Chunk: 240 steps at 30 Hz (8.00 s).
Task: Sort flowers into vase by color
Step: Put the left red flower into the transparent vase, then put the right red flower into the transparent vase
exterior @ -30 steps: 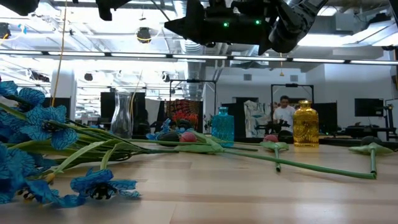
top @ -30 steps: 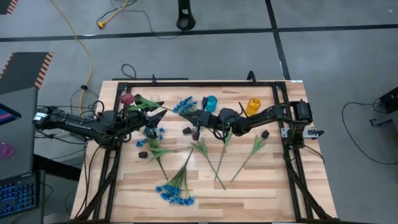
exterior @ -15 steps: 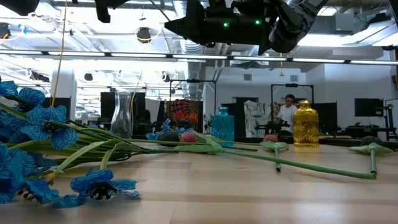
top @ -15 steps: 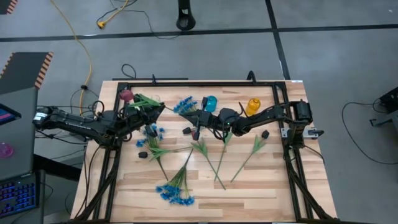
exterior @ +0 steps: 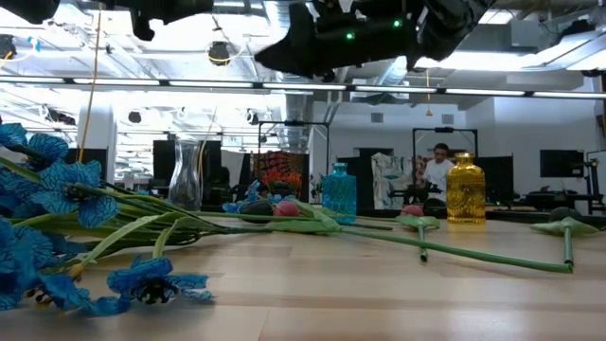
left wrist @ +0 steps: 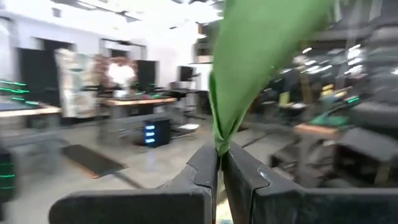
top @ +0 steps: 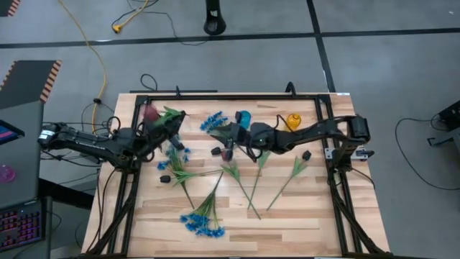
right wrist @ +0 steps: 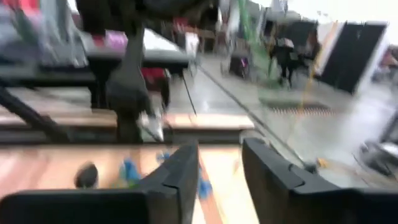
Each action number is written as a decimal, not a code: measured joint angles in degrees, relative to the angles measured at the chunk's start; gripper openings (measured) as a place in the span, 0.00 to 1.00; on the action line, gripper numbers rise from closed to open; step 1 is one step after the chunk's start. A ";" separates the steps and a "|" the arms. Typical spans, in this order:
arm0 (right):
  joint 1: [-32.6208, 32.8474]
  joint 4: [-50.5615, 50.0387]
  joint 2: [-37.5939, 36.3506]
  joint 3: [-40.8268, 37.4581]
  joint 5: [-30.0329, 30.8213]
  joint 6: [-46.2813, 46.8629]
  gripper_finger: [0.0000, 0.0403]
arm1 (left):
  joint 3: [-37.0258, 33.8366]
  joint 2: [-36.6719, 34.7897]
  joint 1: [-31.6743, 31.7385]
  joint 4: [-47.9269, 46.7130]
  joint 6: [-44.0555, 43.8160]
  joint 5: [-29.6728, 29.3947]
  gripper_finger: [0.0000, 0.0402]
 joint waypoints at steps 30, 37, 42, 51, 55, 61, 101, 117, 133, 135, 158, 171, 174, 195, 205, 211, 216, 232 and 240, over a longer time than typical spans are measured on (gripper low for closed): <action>-0.02 -16.52 -5.92 -0.02 1.02 2.40 0.51 | 0.00 -5.97 0.00 -23.46 -3.21 -23.67 0.01; -0.02 -16.51 -5.91 -0.02 1.02 2.43 0.51 | 0.00 -5.99 0.07 -31.57 -11.18 -23.57 0.01; -0.01 -16.49 -5.91 -0.02 1.02 2.54 0.51 | 0.00 -5.99 2.09 -37.20 -18.43 -21.77 0.01; 0.00 -16.52 -5.88 -0.02 1.02 2.54 0.51 | 0.00 -5.95 12.10 -39.54 -22.03 -11.39 0.01; 0.00 -16.52 -5.88 -0.02 1.02 2.51 0.51 | 0.00 -5.95 17.48 -39.96 -21.88 -4.93 0.01; 0.00 -16.52 -5.88 -0.02 1.00 2.50 0.51 | 0.00 -5.88 24.96 -40.13 -22.60 5.46 0.01; -0.39 -39.63 -16.34 -0.07 0.99 15.93 0.51 | 0.04 -15.12 31.41 -53.68 -22.60 16.24 0.51; -0.39 -62.98 -20.11 -0.04 1.00 37.59 0.51 | 0.04 -28.62 31.36 -63.86 -17.46 24.85 0.51; 4.33 -76.30 -9.89 -0.06 1.52 67.98 0.51 | -0.04 -32.41 31.30 -69.21 -17.33 33.30 0.51; 5.00 -76.38 -8.00 -0.06 1.50 71.22 0.51 | -0.04 -32.41 31.30 -69.19 -17.33 33.45 0.51; 8.72 -75.84 4.69 0.26 -1.69 85.06 0.37 | -0.11 -32.41 31.30 -69.01 -17.09 33.72 0.51; 8.77 -76.19 1.34 -0.17 0.16 80.24 0.14 | -0.11 -32.41 31.30 -69.01 -17.09 33.70 0.51; 8.77 -76.35 0.12 -0.17 0.64 79.37 0.09 | -0.11 -32.41 31.30 -69.01 -17.09 33.70 0.51; 8.54 -59.38 -18.81 -0.06 12.43 49.75 0.07 | -0.13 -32.11 31.30 -65.26 -19.61 53.33 0.51; 7.10 -33.62 -18.25 0.02 13.00 21.82 0.07 | -1.40 -25.39 28.95 -51.59 -22.45 61.70 0.51; 6.19 -27.20 -18.21 -0.02 12.73 15.23 0.07 | -1.42 -17.70 24.30 -38.23 -19.41 60.55 0.51; 5.93 -23.81 -18.19 -0.02 12.65 11.08 0.07 | -1.42 -10.59 20.48 -27.62 -16.23 57.58 0.51; 5.97 -24.20 -18.17 -0.02 10.88 9.20 0.07 | 5.50 15.47 13.55 -2.13 -10.64 48.13 0.51; 6.05 -24.23 -18.17 -0.02 10.72 9.20 0.07 | 13.95 25.19 12.52 -2.48 -7.89 46.28 0.51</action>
